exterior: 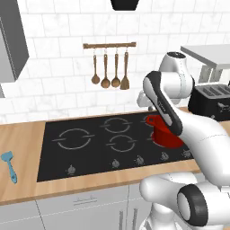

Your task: Put the carrot and garlic in the pot. Retrieve the spatula and lightly stir the vegetables in the pot.

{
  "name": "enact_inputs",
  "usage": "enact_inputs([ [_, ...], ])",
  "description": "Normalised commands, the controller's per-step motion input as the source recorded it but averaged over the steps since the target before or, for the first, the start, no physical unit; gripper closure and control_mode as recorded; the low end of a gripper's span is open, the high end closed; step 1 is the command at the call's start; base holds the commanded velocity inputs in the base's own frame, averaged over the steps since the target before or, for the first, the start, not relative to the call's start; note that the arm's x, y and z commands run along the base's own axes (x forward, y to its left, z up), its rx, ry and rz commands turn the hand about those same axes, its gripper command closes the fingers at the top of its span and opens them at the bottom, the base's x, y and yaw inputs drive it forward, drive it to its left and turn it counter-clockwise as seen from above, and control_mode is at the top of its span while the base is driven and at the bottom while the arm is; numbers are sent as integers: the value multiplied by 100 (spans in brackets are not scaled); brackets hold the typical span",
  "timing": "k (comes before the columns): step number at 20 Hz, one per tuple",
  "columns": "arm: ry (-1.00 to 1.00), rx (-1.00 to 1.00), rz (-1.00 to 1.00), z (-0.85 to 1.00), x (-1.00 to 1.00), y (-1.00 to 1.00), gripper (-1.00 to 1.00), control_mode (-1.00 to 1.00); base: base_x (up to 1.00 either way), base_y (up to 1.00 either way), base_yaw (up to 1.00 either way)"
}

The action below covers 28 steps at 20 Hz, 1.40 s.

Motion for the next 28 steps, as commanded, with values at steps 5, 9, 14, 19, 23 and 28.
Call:
enact_inputs([
  [5,0,0,0,0,0,0,-100,100,0,-9,0],
  [9,0,0,0,0,0,0,-100,100,0,-68,-2],
  [14,0,0,0,0,0,0,-100,100,5,-76,-3],
  [19,0,0,0,0,0,0,-100,100,8,-68,-2],
  [23,0,0,0,0,0,0,-100,100,14,-62,0],
  [28,1,0,0,-15,3,-18,-100,-100,7,-14,0],
])
